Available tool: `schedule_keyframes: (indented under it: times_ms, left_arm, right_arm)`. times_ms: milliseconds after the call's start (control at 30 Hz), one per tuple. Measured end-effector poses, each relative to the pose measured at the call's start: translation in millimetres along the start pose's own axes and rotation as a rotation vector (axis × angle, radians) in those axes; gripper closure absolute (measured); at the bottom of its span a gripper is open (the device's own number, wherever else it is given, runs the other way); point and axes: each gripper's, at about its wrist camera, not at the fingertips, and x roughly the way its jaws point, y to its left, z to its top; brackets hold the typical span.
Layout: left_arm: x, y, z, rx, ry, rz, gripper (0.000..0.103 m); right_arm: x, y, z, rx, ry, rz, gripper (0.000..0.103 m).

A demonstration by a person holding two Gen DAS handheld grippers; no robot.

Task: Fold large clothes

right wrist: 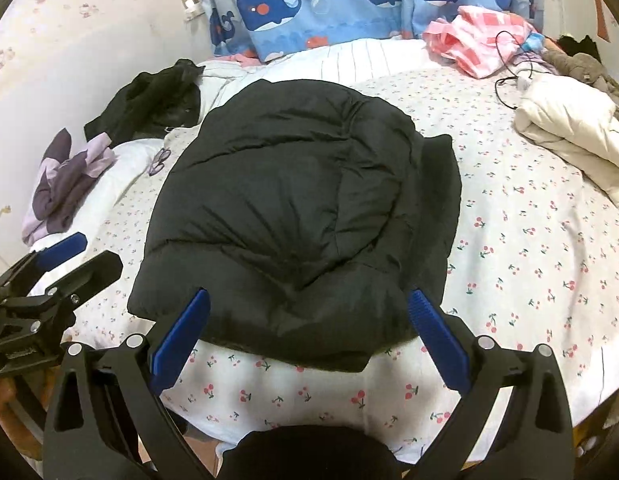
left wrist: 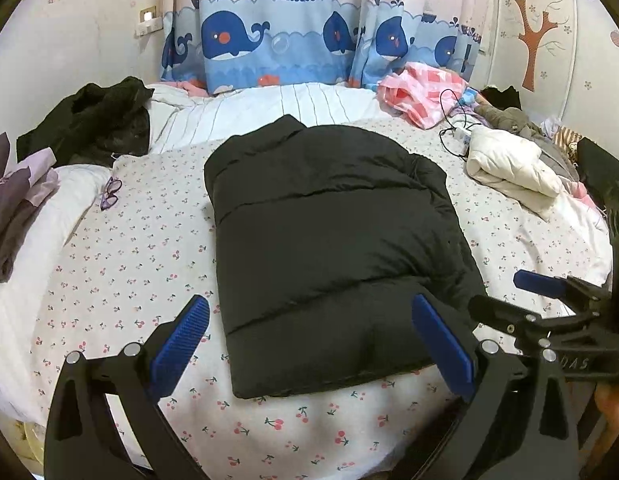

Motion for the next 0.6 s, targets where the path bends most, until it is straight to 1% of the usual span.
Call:
schedule_keyframes:
  times_ms: [100,233,333,433,600]
  left_arm:
    - [-1.1,-1.3,0.4,0.000,-0.006,0.008,0.006]
    - [-1.6,-1.8,2.1,0.000,-0.013,0.007,0.006]
    - [-0.5,-1.9,3.0,-0.005,-0.012,0.006,0.006]
    - [3.1,-0.5,5.3,-0.012,0.001,0.003,0.006]
    - [9.0,2.4,8.5,-0.036,0.012,-0.007,0.006]
  right_arm:
    - [-14.7,8.5,2.3,-0.009,-0.016,-0.029,0.007]
    - [-20.4,13.4,8.1,-0.027,-0.037,-0.060,0.007]
    - [-22.6,16.9,12.2,-0.039,-0.044,-0.071,0.007]
    - [-23.1,18.0,14.3,-0.043,-0.035,-0.063,0.007]
    - [-22.0,20.6,17.9,-0.062,-0.037,-0.095,0.007]
